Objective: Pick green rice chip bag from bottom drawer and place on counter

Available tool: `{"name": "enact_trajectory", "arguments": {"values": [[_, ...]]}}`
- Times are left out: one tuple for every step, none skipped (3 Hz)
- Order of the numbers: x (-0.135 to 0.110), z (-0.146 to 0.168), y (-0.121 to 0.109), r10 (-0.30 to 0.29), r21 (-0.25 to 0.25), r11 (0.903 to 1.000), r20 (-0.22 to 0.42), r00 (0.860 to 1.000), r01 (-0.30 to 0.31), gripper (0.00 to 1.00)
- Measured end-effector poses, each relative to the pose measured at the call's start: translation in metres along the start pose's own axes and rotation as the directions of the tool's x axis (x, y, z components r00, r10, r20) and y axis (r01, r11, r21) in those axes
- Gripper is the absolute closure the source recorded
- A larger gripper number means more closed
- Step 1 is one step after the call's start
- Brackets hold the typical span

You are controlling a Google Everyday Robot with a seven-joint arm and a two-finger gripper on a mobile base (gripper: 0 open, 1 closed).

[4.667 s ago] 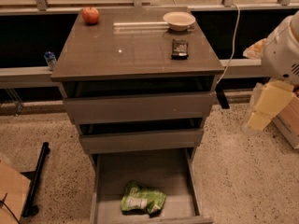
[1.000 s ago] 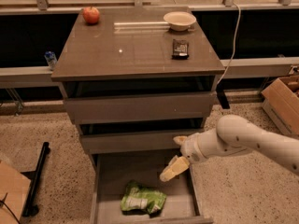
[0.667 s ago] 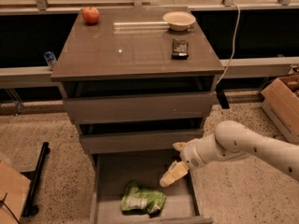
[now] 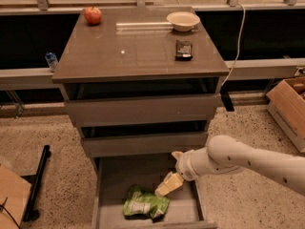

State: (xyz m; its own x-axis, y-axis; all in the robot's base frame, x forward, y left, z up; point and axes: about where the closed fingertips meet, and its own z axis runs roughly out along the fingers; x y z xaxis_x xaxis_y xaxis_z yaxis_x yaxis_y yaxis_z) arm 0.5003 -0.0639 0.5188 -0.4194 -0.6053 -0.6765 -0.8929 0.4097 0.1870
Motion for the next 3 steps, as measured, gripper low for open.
{"name": "enact_trajectory", "arguments": {"values": [[0.019, 0.044, -0.006, 0.008, 0.007, 0.9999, 0.007, 1.000, -0.008, 0.00], [0.049, 0.090, -0.012, 0.046, -0.018, 0.9988, 0.007, 0.999, -0.046, 0.00], [0.050, 0.090, -0.012, 0.047, -0.019, 0.9987, 0.006, 0.999, -0.046, 0.00]]}}
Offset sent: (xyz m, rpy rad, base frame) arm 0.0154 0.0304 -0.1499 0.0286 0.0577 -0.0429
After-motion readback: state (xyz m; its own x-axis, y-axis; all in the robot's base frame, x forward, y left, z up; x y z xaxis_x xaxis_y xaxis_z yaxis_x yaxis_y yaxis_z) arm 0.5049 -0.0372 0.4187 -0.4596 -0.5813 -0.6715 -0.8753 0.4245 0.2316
